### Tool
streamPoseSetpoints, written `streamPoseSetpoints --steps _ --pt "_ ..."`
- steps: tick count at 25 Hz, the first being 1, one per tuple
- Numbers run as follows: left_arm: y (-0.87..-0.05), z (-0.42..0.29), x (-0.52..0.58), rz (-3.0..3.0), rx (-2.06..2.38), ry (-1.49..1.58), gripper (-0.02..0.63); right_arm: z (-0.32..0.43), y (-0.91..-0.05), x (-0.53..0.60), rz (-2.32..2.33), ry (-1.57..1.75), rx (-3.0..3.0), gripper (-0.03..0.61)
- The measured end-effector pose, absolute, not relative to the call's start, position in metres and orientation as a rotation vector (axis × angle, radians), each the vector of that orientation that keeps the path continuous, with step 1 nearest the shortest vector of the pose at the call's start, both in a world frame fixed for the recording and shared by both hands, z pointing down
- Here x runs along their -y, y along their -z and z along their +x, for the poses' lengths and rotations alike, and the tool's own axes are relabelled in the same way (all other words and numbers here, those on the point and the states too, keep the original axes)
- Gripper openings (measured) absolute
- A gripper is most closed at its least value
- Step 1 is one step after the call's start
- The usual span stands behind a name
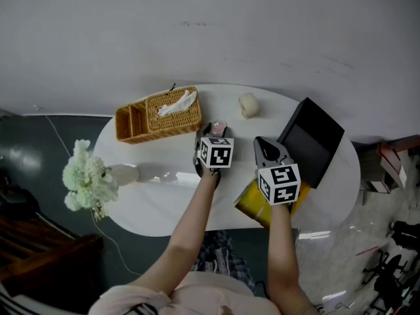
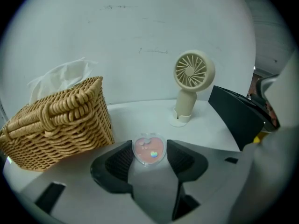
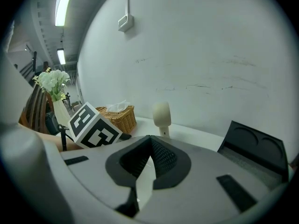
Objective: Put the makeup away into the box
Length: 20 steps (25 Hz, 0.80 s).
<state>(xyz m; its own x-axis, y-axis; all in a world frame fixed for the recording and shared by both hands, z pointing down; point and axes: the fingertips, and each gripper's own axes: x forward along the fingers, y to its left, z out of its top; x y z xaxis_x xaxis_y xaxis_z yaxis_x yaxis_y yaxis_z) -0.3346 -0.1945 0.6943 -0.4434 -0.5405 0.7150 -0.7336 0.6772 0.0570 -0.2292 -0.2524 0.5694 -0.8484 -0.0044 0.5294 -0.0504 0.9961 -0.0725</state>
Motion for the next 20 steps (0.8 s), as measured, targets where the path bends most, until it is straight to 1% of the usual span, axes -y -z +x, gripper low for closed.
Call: streamPoseSetpoints --steps 10,20 --pt "-0.678 -0.33 0.192 1.033 2.214 -0.322 0.236 -0.22 -0.565 0.259 0.082 -0.119 2.593 0.015" --pt "-0.585 -0.294 0.192 1.271 2.293 -0.31 0.235 -0.182 -0.532 0.277 0.264 -0.148 2.648 0.015"
